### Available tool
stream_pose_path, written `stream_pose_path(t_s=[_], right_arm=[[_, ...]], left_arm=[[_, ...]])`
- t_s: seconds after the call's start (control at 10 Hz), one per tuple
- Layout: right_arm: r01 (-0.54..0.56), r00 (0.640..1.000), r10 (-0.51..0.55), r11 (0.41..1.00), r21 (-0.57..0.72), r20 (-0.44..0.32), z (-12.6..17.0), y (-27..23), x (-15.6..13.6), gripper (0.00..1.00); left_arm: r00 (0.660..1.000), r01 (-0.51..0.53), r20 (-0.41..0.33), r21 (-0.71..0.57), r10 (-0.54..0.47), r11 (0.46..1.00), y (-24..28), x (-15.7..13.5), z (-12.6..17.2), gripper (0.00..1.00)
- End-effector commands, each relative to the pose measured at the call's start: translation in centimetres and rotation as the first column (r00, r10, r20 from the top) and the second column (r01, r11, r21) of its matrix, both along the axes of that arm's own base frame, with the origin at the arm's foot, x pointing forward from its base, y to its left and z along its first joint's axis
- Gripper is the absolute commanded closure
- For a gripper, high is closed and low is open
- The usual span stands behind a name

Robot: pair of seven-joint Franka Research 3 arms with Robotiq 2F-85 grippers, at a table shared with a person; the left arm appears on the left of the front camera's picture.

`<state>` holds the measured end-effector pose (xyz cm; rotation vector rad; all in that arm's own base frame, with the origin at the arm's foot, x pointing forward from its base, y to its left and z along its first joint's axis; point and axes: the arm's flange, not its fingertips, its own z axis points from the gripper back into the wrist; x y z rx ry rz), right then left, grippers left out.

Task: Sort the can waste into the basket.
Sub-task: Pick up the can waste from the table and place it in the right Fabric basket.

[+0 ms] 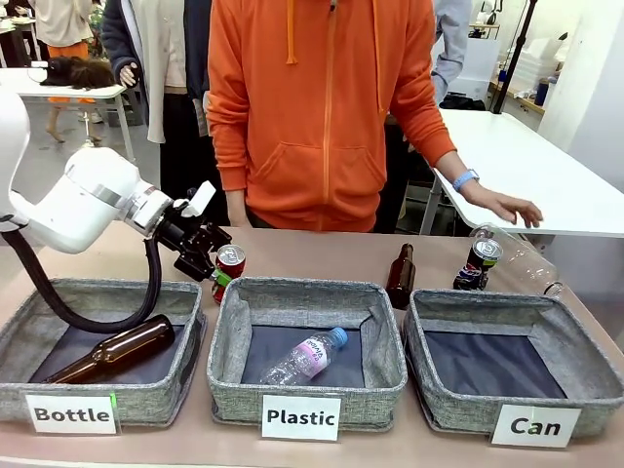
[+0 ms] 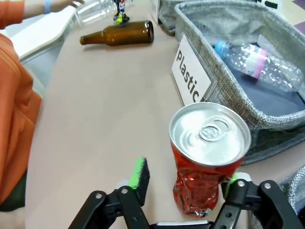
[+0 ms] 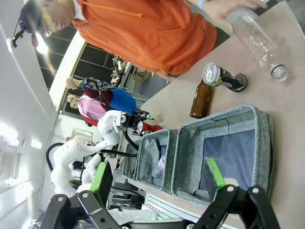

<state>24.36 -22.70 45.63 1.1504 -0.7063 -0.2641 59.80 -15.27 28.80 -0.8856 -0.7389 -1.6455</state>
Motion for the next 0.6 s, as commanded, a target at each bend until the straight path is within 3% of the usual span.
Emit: stream_pose_path(t_s=[0.0, 0.3, 0.5], right_arm=[[0.001, 0.999, -0.001, 1.000, 0.004, 0.038, 0.05, -0.09, 0.16, 0.00], [0.001, 0.999, -0.001, 1.000, 0.004, 0.038, 0.05, -0.09, 0.16, 0.00], [0.001, 0.999, -0.001, 1.000, 0.004, 0.038, 0.05, -0.09, 0.16, 0.00]], left_arm=[[1.000, 0.019, 0.013, -0.066, -0.018, 0.998, 0.23, -0.13, 0.22, 1.00], [1.000, 0.029, 0.007, -0.063, -0.029, 0.998, -0.04, -0.06, 0.16, 0.96], [1.000, 0.024, 0.018, -0.068, -0.023, 0.997, 0.08, -0.08, 0.44, 1.00]])
